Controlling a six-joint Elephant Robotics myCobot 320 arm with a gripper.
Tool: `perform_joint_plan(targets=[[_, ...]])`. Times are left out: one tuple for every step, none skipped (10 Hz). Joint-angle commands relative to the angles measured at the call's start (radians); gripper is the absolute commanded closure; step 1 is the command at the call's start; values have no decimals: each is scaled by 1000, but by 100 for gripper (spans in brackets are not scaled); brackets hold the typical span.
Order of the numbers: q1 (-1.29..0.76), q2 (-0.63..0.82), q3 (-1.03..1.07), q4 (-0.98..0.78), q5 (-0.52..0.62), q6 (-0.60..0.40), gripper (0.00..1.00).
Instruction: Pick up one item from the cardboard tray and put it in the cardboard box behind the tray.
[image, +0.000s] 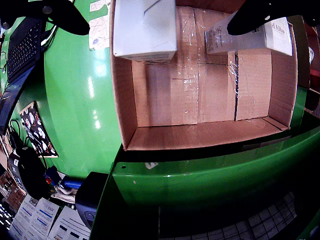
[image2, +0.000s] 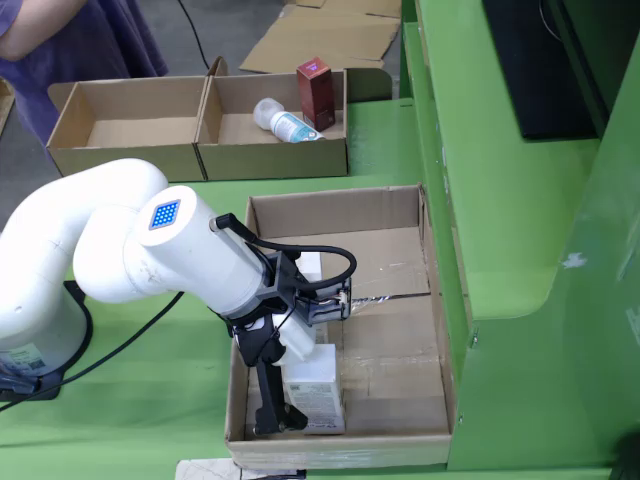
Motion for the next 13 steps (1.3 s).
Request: perform_joint_plan(targets=[[-2, 11, 26, 6, 8, 5, 0], [-4, -16, 26, 51, 2, 3, 0], [-4, -16, 26, 51, 2, 3, 0], [-4, -16, 26, 51, 2, 3, 0], [-4, -16, 26, 51, 2, 3, 0], [-4, -16, 26, 51, 2, 3, 0], [-4, -16, 26, 51, 2, 3, 0], [-4, -16, 26, 51, 2, 3, 0], [-4, -16, 26, 51, 2, 3, 0], [-4, -16, 26, 51, 2, 3, 0], [-4, -16, 26, 51, 2, 3, 0], [-4, -16, 26, 51, 2, 3, 0], [-4, -16, 26, 51, 2, 3, 10]])
